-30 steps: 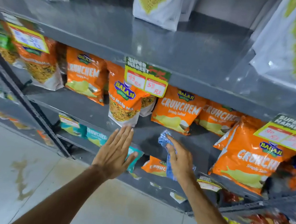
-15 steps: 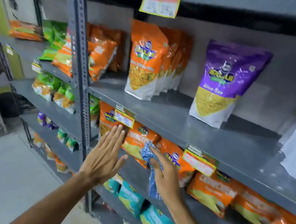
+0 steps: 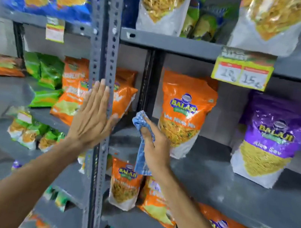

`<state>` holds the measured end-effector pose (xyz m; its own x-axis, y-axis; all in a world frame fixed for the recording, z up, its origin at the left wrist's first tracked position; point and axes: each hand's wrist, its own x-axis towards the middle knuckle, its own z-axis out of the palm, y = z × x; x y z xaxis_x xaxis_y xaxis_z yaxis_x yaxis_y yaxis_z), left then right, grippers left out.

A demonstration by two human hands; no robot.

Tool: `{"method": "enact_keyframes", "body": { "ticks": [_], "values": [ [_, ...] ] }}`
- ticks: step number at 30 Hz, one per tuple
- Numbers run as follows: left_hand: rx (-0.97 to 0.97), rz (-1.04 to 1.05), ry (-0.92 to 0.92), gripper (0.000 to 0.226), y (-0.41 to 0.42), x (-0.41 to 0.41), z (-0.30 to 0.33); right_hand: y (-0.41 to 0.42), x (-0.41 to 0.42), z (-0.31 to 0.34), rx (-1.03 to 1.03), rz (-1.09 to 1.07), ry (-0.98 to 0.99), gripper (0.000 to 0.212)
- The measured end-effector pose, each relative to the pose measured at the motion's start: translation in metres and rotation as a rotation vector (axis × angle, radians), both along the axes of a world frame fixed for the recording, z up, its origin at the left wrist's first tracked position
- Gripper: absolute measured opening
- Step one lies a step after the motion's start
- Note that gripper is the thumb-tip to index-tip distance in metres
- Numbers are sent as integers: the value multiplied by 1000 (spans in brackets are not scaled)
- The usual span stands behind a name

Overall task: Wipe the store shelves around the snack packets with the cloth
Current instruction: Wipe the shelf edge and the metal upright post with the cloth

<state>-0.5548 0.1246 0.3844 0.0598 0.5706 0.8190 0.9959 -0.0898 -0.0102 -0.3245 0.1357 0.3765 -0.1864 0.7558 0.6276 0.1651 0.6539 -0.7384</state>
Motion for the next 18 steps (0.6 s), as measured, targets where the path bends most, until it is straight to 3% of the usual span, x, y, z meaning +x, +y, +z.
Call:
{"method": "enact_keyframes", "body": {
  "ticks": [5, 9, 13, 18],
  "values": [
    [149, -90, 8, 74, 44, -22, 20, 62, -61, 16, -27, -247, -48, 35],
    [197, -155, -36, 73, 70, -25, 19, 127, -84, 8, -111, -437, -175, 50],
    [286, -222, -44, 71, 85, -29, 12, 175, -96, 8, -286, -471, -240, 30],
    [357, -284, -55, 70, 95, -29, 8, 249, -108, -1, -388, -641, -366, 33]
  ]
}}
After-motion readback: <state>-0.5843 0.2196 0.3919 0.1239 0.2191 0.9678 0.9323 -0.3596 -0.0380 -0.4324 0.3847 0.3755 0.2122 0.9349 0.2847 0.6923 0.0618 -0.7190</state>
